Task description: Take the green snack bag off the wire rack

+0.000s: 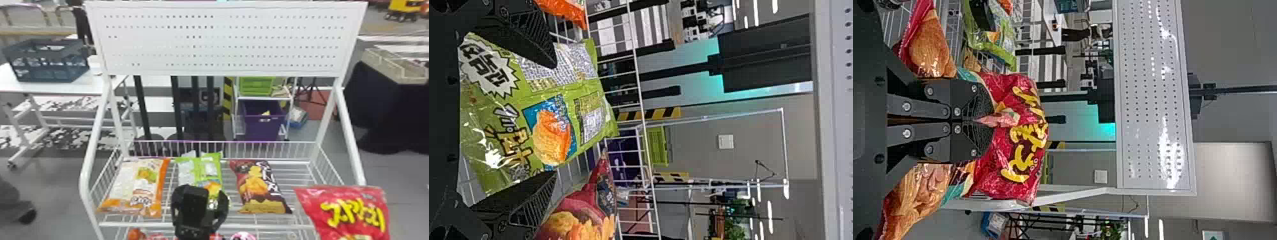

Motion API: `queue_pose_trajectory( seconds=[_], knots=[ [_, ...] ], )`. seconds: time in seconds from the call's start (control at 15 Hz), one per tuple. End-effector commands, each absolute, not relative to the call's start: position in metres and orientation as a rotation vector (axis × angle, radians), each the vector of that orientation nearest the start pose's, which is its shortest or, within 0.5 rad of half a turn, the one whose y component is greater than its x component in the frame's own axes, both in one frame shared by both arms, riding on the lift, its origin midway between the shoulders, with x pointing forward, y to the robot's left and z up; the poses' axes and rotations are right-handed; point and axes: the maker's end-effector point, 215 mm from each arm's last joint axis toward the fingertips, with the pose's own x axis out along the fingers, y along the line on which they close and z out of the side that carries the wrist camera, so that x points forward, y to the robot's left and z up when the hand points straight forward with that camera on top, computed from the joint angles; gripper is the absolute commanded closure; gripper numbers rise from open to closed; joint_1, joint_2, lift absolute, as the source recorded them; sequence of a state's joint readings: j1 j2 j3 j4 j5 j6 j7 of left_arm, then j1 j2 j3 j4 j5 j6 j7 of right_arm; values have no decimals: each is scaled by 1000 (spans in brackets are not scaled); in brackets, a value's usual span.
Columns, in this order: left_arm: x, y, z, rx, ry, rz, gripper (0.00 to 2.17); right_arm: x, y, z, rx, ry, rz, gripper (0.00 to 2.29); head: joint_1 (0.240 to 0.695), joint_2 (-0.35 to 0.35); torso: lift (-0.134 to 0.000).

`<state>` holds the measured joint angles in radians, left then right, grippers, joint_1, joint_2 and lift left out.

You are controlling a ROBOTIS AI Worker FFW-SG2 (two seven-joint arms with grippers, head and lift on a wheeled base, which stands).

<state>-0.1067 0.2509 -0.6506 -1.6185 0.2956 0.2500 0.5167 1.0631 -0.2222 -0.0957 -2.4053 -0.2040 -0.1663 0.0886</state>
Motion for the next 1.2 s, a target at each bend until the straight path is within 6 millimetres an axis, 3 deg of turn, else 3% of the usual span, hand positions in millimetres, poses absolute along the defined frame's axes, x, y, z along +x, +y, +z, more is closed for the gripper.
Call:
queue_pose_trajectory(
  seconds=[0.0,0.27,0.4,0.53,0.73,0.8,1.13],
  knots=[
    [562,67,-423,121,273,-105,151,301,-232,-293,7,61,189,2125,499,0,0],
    [566,79,-427,111,290,-91,265,302,-231,-292,7,59,191,2125,499,0,0],
    [564,80,-435,121,315,-101,545,303,-231,-290,5,54,192,2125,499,0,0],
    [560,81,-447,145,358,-109,677,302,-230,-289,5,53,195,2125,499,0,0],
    [560,84,-448,143,364,-93,1585,302,-229,-287,5,51,198,2125,499,0,0],
    [559,83,-444,140,358,-93,1774,301,-229,-288,5,53,199,2125,499,0,0],
    [549,77,-408,124,286,-108,1777,302,-228,-287,3,50,203,2125,499,0,0]
  ],
)
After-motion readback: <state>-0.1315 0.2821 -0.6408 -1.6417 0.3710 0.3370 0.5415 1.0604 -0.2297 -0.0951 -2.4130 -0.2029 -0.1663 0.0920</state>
